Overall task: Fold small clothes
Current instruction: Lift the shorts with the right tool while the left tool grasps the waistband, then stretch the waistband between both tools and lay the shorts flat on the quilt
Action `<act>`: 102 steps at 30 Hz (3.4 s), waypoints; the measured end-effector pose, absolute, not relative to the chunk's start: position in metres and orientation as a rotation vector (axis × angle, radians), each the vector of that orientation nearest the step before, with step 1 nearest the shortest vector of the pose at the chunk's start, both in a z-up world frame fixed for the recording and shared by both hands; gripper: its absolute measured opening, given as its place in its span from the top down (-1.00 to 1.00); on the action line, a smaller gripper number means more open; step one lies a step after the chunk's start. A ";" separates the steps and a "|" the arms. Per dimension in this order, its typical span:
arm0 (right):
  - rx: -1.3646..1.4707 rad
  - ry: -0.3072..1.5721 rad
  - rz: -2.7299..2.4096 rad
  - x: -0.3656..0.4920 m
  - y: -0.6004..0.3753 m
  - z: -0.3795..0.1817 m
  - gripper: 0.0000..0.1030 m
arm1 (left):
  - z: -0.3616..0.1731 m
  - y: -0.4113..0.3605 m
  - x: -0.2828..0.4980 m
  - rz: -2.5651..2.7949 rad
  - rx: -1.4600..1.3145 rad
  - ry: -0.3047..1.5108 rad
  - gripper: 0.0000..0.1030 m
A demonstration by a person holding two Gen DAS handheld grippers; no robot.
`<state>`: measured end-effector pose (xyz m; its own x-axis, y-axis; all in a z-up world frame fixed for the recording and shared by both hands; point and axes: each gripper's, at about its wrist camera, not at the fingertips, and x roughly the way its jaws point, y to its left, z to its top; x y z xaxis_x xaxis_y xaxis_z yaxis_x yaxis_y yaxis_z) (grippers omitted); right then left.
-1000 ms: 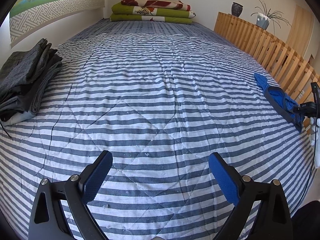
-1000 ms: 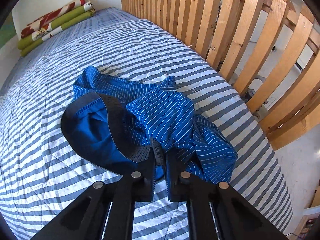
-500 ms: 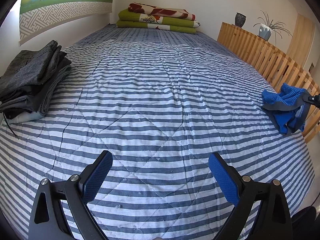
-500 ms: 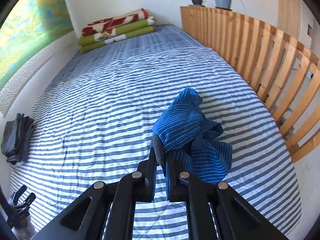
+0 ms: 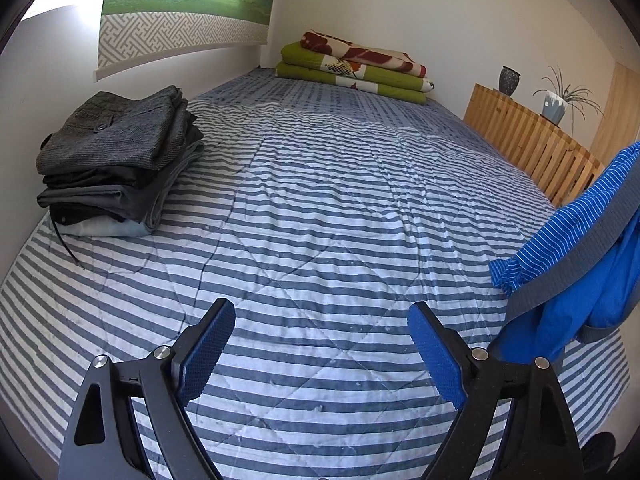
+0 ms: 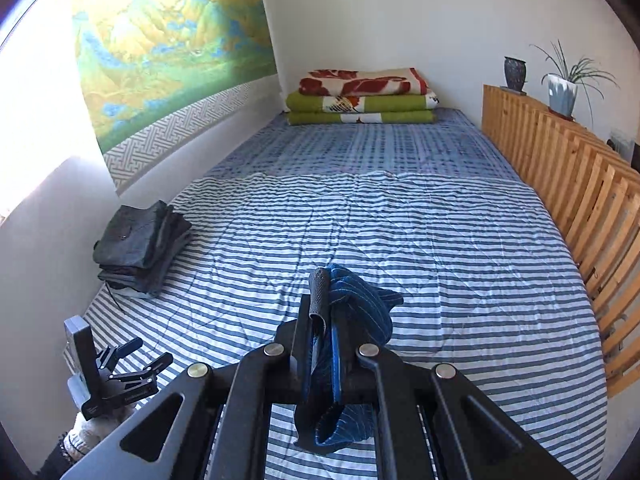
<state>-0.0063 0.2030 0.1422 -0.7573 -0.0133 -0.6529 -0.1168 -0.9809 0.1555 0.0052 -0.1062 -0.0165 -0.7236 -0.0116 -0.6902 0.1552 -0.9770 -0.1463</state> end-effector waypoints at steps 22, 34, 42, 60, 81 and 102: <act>-1.517 0.768 2.591 0.047 0.259 -0.057 0.34 | -0.086 0.008 -0.048 -2.931 1.437 -0.091 -0.42; -1.571 0.606 2.717 0.064 0.241 -0.076 0.16 | -0.119 0.055 -0.099 -2.870 1.605 -0.333 0.01; -1.543 0.588 2.622 0.025 0.253 -0.096 0.84 | -0.077 0.029 -0.106 -2.850 1.558 -0.107 0.98; -1.298 0.359 2.793 0.071 0.226 0.018 0.88 | 0.058 -0.117 -0.009 -2.680 1.263 -0.043 0.97; -1.590 0.388 2.760 0.036 0.162 -0.108 0.26 | -0.061 -0.104 0.033 -2.693 1.520 -0.304 -0.16; -1.562 0.295 2.800 0.014 0.137 -0.109 0.26 | -0.038 -0.139 -0.010 -2.767 1.536 0.282 0.80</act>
